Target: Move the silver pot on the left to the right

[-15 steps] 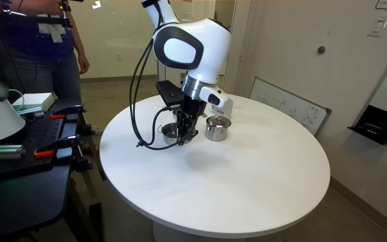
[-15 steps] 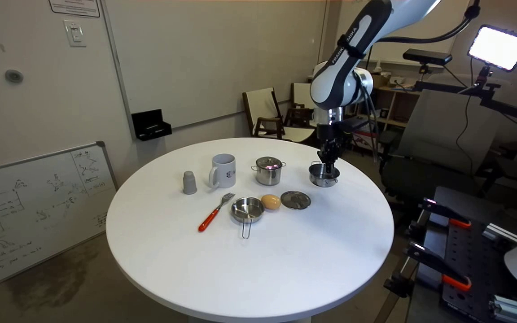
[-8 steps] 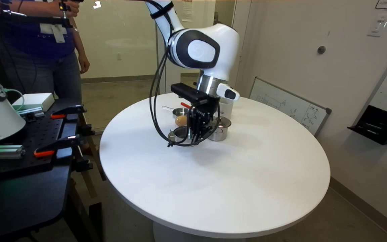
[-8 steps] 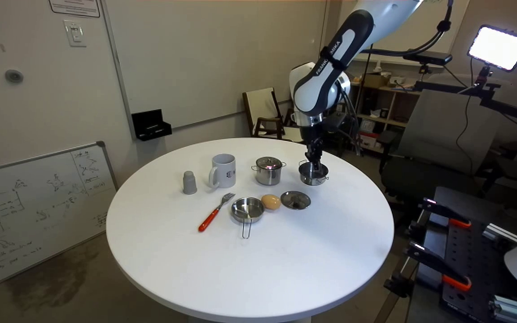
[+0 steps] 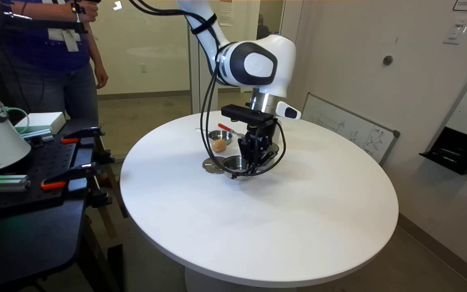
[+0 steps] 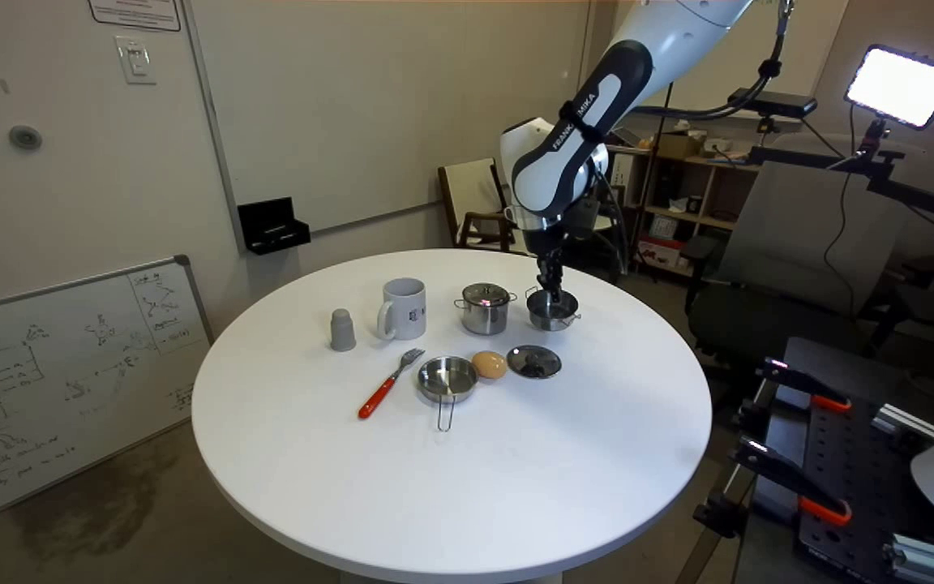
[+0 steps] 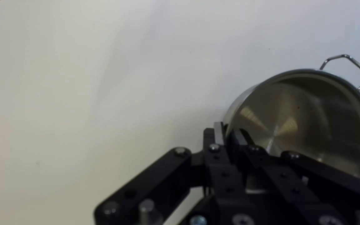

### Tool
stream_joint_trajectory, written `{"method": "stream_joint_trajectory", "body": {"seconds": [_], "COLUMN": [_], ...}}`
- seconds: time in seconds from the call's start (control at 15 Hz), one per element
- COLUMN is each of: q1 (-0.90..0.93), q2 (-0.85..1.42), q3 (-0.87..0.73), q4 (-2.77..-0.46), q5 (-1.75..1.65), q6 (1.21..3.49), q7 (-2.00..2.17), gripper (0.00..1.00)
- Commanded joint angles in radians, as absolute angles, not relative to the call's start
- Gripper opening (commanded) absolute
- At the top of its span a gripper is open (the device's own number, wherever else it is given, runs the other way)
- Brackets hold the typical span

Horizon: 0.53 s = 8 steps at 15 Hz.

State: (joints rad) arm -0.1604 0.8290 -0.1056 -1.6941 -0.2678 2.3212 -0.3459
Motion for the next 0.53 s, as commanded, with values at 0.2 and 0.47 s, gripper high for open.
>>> {"method": "stream_joint_trajectory", "body": {"seconds": [0.2,0.47], "q1": [-0.192,-0.218], "q2": [0.895,0.918], "q3": [-0.085,-0.066], "q4": [-1.623,-1.623], "q5": [-0.26,-0.242], "q6": [2.262,2.263], "q7": [-0.41,-0.433], "gripper": [0.02,0.02]}}
